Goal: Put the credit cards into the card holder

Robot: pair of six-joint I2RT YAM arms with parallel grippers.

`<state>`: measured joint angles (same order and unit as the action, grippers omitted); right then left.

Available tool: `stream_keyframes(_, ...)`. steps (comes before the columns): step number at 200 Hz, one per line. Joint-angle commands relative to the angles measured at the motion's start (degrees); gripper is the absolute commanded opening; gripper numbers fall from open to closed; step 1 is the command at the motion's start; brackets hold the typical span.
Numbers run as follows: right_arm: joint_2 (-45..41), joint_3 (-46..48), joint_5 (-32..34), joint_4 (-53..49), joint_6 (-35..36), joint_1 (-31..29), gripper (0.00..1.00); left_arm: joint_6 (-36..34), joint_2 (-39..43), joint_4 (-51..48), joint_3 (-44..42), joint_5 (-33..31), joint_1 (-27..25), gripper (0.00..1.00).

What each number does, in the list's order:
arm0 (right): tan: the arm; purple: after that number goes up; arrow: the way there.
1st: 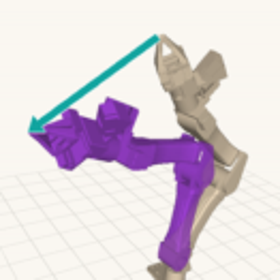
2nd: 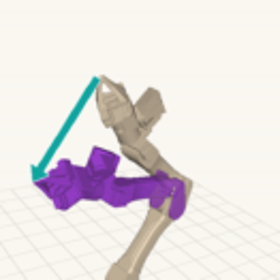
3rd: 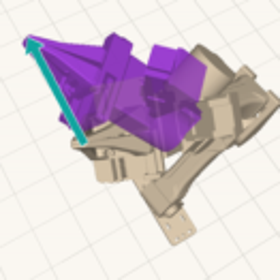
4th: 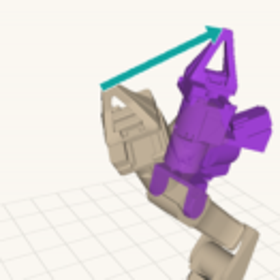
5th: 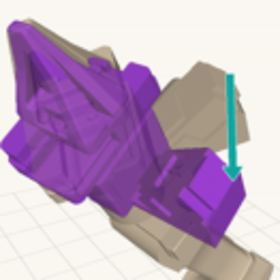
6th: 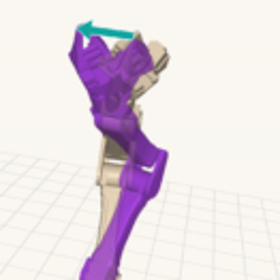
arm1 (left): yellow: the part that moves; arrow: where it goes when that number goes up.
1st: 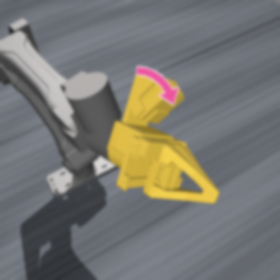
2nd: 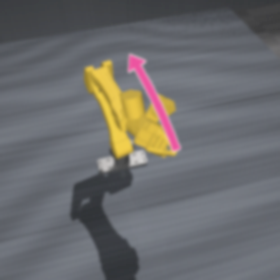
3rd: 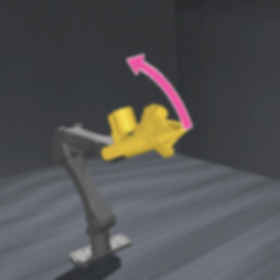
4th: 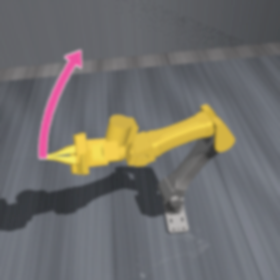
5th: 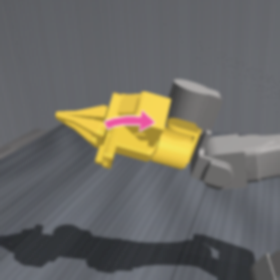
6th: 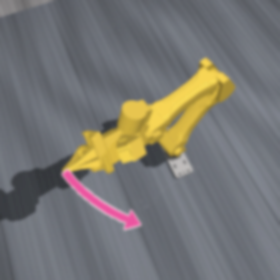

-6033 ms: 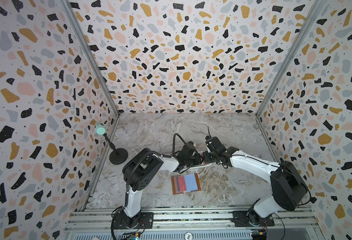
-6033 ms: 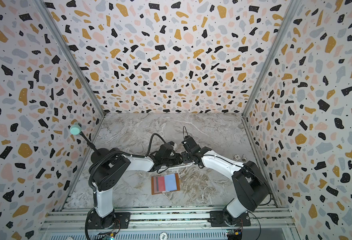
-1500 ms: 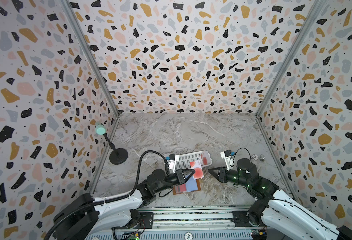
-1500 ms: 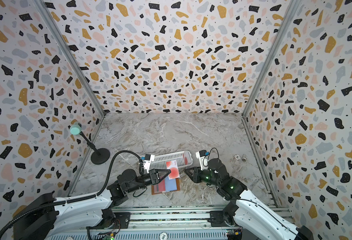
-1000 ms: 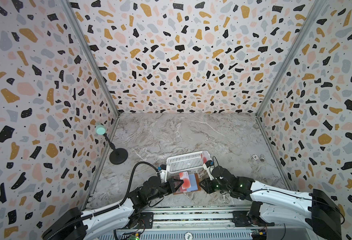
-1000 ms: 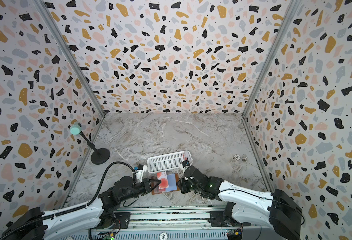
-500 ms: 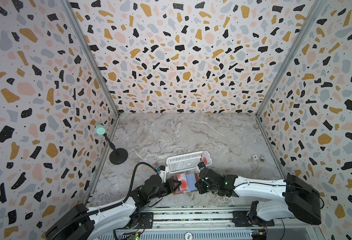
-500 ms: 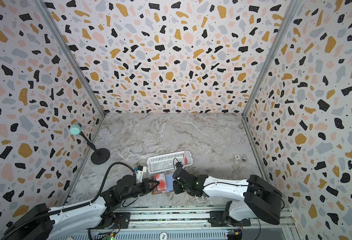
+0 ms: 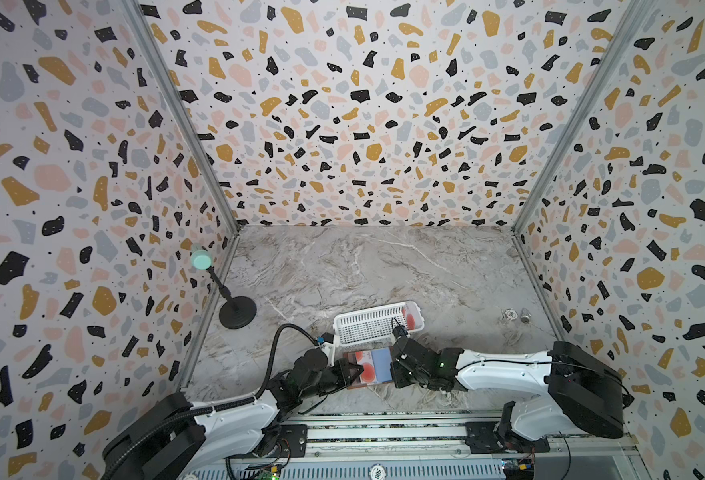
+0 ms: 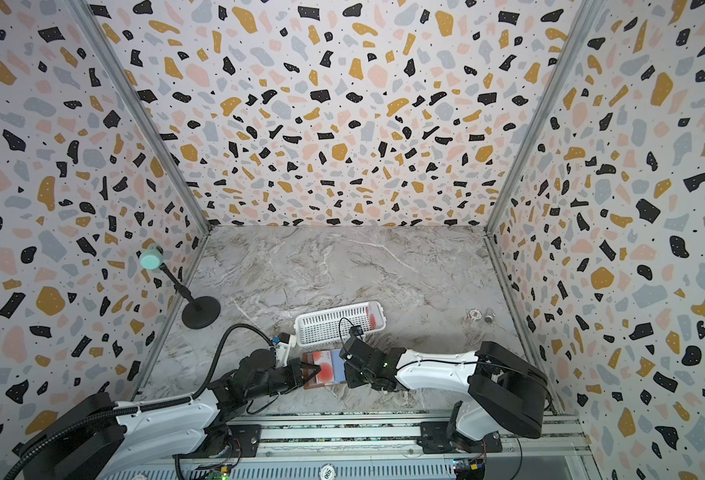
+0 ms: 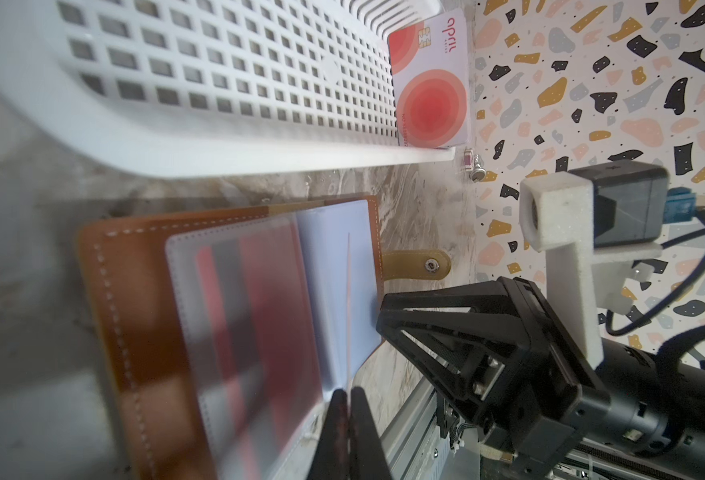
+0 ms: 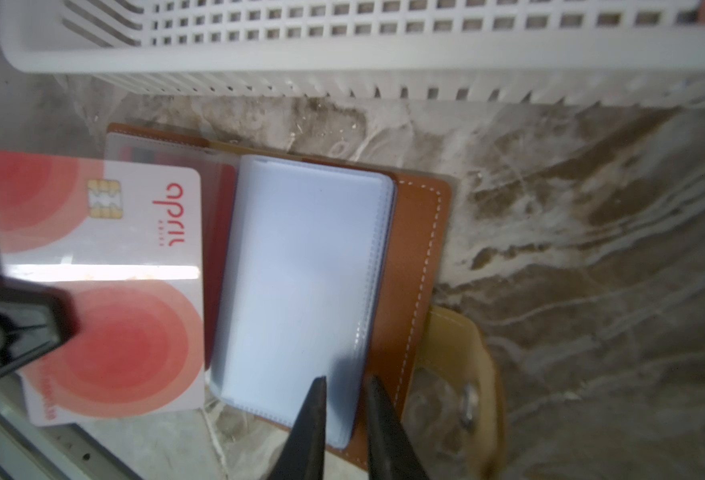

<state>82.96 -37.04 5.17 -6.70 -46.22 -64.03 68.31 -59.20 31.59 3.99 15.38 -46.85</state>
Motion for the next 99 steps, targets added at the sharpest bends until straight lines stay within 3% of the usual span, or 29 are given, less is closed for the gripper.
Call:
stream_keyframes(1, 0.4, -1.6, 1.3, -2.2, -0.5, -0.4, 0.2, 0.4, -0.2, 3.1, -0.9, 0.7, 0.8, 0.03)
stream_keyframes(99, 1.0, -0.8, 1.3, -2.4, -0.7, -0.6, 0.19, 2.4, -5.1, 7.8, -1.7, 3.4, 2.6, 0.02)
